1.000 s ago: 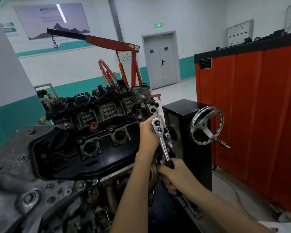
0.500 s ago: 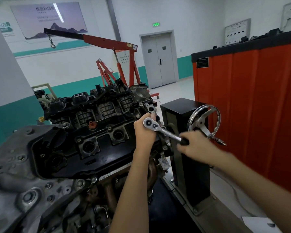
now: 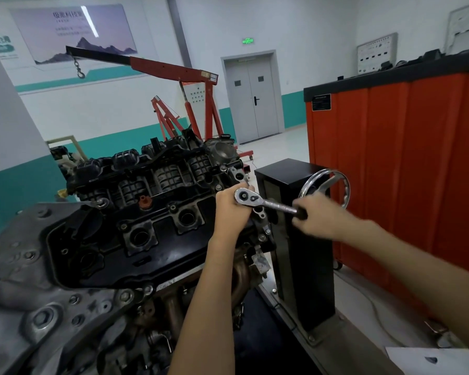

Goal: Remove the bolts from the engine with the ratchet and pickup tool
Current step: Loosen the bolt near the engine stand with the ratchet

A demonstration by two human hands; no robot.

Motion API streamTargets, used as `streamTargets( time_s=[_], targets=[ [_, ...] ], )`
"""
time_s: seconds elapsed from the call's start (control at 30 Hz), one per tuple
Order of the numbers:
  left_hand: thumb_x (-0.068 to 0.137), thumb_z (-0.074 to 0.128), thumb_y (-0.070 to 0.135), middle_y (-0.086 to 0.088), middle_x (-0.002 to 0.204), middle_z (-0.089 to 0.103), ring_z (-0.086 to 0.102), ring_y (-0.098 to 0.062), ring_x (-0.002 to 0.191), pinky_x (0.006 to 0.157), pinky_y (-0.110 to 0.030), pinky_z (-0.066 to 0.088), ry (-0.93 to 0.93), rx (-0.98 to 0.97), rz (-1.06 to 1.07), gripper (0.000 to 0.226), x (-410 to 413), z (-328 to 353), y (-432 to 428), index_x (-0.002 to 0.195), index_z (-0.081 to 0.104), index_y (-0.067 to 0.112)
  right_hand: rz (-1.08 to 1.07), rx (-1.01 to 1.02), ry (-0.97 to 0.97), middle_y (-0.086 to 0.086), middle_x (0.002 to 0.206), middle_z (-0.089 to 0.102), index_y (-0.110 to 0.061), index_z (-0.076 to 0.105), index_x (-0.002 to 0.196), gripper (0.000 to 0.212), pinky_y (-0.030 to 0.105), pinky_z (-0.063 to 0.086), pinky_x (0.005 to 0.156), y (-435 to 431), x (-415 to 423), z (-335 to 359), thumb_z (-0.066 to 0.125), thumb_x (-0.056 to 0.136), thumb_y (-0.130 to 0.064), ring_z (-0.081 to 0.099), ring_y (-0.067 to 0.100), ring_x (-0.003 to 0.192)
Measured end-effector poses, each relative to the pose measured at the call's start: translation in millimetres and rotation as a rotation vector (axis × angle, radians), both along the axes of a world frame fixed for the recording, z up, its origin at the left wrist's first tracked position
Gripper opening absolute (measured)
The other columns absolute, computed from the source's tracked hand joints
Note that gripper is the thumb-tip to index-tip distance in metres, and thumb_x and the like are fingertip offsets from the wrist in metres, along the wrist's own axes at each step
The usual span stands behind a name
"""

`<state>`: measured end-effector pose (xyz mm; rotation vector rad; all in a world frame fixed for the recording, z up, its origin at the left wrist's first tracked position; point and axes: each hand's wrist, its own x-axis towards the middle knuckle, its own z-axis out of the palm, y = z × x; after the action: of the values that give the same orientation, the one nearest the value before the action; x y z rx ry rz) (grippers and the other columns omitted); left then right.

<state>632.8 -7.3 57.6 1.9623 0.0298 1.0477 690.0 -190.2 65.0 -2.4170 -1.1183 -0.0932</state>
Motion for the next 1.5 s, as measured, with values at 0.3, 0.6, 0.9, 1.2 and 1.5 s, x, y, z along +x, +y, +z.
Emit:
streamTargets(
  time_s=[0.3,0.6,0.9,1.2,1.5],
  targets=[
    [0.086,0.051,-0.011,0.013,0.042,0.034,0.027,-0.002,0.044,0.047,-0.013,0.020,-0.115,-0.092,0.089,0.061,9.3,-2.7,-4.7,0.044,0.040,0.033,-0.002,0.385,0.359,-0.004,0.061,0.052,-0.024,0.050,0.069,0.024,0.017,0.039,0.048,27.8,-54.5,-57.5,0.063,0.085,-0.014,0.047,0.006,0.051],
    [0.088,0.056,-0.005,0.011,0.044,0.026,0.021,-0.005,0.047,0.048,-0.019,0.018,-0.071,0.011,0.042,0.057,5.2,-3.1,0.2,0.051,0.024,0.026,0.102,0.243,0.429,-0.004,0.052,0.049,-0.018,0.048,0.065,0.027,0.016,0.036,0.037,21.6,-50.4,-47.8,0.059,0.086,-0.008,0.046,0.003,0.036],
    [0.087,0.055,-0.005,0.010,0.045,0.026,0.022,-0.009,0.051,0.052,-0.029,0.020,-0.067,-0.074,0.096,0.054,7.3,-1.7,0.8,0.050,0.026,0.020,-0.059,0.098,-0.133,-0.009,0.062,0.047,-0.025,0.047,0.073,0.020,0.014,0.027,0.047,5.4,-9.8,-12.5,0.063,0.084,-0.023,0.045,0.004,0.053],
    [0.081,0.053,-0.010,0.011,0.043,0.028,0.024,-0.002,0.043,0.044,-0.011,0.019,-0.100,0.049,0.109,0.057,12.5,-2.6,-0.9,0.053,0.021,0.028,0.239,0.635,0.857,-0.004,0.047,0.049,-0.023,0.053,0.073,0.021,0.022,0.038,0.039,47.0,-102.7,-73.5,0.058,0.086,-0.007,0.046,0.012,0.039],
    [0.080,0.058,-0.010,0.010,0.040,0.032,0.026,-0.005,0.046,0.049,-0.021,0.021,-0.007,0.085,0.045,0.062,6.7,-0.1,2.8,0.043,0.029,0.030,-0.009,-0.019,-0.147,-0.002,0.066,0.055,-0.020,0.053,0.075,0.012,0.026,0.043,0.055,-5.9,15.3,9.9,0.061,0.084,-0.022,0.056,0.017,0.061]
  ],
)
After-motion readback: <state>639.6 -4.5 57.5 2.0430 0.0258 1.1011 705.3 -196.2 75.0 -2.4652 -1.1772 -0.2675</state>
